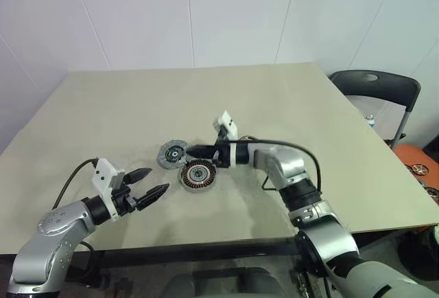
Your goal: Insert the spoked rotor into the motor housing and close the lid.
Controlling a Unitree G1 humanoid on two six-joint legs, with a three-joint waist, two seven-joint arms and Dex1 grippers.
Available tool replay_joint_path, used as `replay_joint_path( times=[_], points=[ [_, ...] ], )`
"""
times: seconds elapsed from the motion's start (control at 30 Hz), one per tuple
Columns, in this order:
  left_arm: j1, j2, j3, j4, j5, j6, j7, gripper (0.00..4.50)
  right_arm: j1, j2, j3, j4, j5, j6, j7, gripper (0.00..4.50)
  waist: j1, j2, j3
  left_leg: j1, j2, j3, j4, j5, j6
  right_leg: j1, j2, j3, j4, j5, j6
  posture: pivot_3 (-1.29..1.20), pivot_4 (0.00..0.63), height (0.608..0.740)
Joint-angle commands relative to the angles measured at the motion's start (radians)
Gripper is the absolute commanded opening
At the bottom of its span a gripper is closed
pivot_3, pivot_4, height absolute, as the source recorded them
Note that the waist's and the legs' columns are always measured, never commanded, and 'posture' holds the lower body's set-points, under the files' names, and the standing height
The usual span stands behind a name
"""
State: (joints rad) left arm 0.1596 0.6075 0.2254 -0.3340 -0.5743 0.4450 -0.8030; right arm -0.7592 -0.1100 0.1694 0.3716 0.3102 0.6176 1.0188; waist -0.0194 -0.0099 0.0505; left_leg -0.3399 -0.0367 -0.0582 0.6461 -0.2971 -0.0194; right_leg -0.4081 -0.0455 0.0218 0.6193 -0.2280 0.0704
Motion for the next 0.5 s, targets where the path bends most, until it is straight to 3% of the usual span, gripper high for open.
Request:
replay_joint_path(
  times=[0.03, 0.23, 0.5],
  points=[
    [-0.012, 0.006, 0.014, -0.019, 0.004, -0.019, 0.002, 4.02, 0.034, -0.012, 0.063, -0.011, -0.043, -0.048, 0.003, 0.04, 0.001, 0.000, 0.000, 0.000, 0.000, 0.000, 0.000, 0.000, 0.000, 0.000, 0.000, 0.000, 0.000, 0.000, 0.000, 0.00, 0.000, 0.740],
    [-0.007, 0.007, 0.018, -0.025, 0.002, -0.019, 0.004, 4.02, 0.083, -0.019, 0.164, 0.021, -0.157, -0.166, -0.041, 0.04, -0.001, 0.000, 0.000, -0.001, -0.001, 0.001, 0.001, 0.000, 0.000, 0.000, 0.000, 0.000, -0.001, 0.000, 0.000, 0.00, 0.000, 0.740],
    [-0.006, 0.010, 0.020, -0.028, -0.001, -0.013, 0.007, 4.02, 0.095, -0.016, 0.181, 0.085, -0.215, -0.252, -0.077, 0.04, 0.000, 0.000, 0.000, -0.001, -0.001, 0.001, 0.001, 0.000, 0.000, 0.000, 0.001, 0.000, 0.000, 0.000, 0.000, 0.00, 0.000, 0.740]
  ],
)
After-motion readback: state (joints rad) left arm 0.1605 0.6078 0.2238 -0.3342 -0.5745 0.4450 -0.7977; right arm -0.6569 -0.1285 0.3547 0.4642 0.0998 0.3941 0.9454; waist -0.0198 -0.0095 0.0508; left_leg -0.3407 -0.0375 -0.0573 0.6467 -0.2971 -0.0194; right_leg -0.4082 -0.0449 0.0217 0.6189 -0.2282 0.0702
